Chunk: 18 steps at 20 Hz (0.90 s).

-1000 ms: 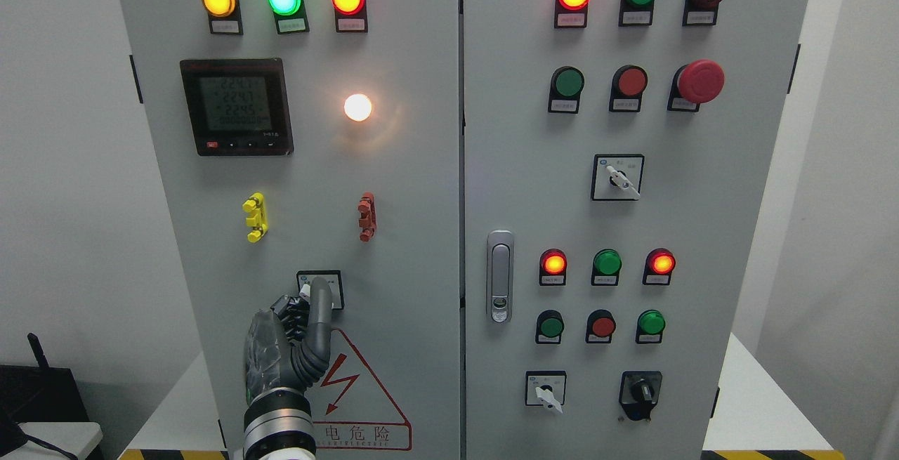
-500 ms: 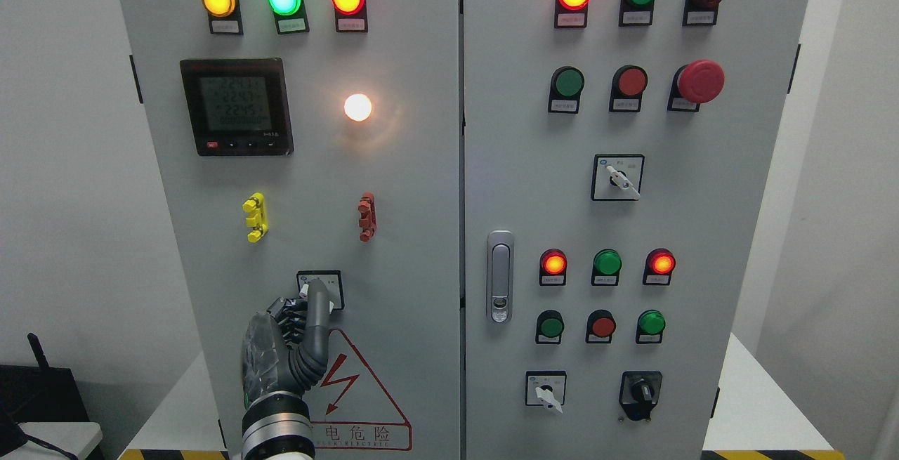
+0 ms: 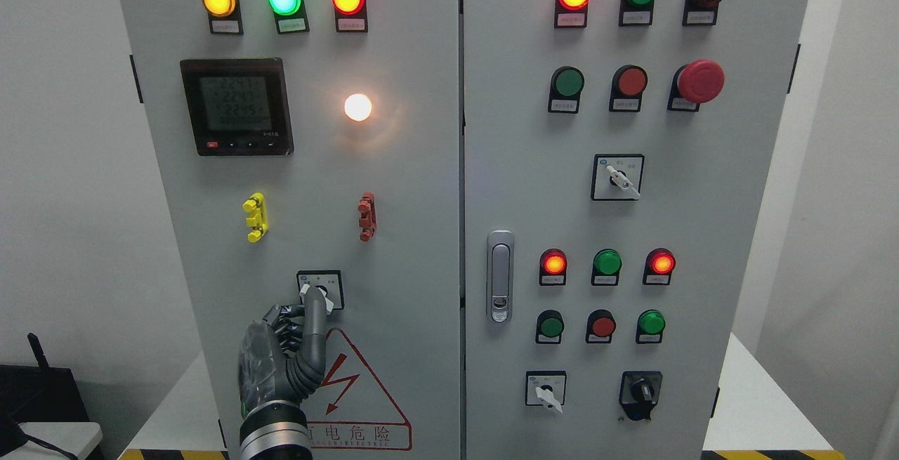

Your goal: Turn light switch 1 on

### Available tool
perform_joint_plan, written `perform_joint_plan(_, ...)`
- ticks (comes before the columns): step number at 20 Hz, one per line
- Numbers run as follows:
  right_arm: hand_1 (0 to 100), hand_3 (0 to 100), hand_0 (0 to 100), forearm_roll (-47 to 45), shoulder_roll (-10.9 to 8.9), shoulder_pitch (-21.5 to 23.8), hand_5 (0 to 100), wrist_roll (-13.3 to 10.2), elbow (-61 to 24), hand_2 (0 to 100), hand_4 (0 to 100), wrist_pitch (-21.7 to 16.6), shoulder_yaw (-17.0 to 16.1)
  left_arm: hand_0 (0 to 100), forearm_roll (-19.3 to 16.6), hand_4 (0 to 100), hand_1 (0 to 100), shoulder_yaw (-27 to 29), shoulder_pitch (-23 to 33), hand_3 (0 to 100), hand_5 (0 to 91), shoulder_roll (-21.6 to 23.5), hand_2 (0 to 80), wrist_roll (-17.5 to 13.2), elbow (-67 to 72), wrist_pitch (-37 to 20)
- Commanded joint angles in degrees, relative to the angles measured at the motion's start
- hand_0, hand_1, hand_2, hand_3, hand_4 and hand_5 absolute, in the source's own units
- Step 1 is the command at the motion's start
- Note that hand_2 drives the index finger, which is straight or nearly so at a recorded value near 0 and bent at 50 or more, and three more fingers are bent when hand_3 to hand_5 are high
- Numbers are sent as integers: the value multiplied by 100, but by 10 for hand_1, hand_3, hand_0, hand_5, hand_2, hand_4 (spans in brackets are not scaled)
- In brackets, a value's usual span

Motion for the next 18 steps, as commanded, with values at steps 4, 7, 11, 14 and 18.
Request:
perform_joint_plan(4,389,0,120,-97,0,0,0,4,0,0,0,4,0,312,18,906,181,-51,567,854,864,8,474,1,-346,-566)
perform_joint_plan(7,389,0,120,-105,0,0,0,4,0,0,0,4,0,301,9,913,186,-78,955,864,864,17,482,10,-504,-839)
perform_joint_plan(11,389,0,120,-97,0,0,0,4,0,0,0,4,0,298,18,911,187,9,1859,865,852,70,485,-25,-655,-1716)
perform_joint_plan(14,389,0,120,-97,0,0,0,4,0,0,0,4,0,300,149,845,186,483,2746,809,674,140,443,-340,-594,-3076)
perform_joint_plan(18,389,0,120,-105,0,0,0,4,0,0,0,4,0,312,273,666,124,1492,3827,537,447,324,323,-597,291,-5116)
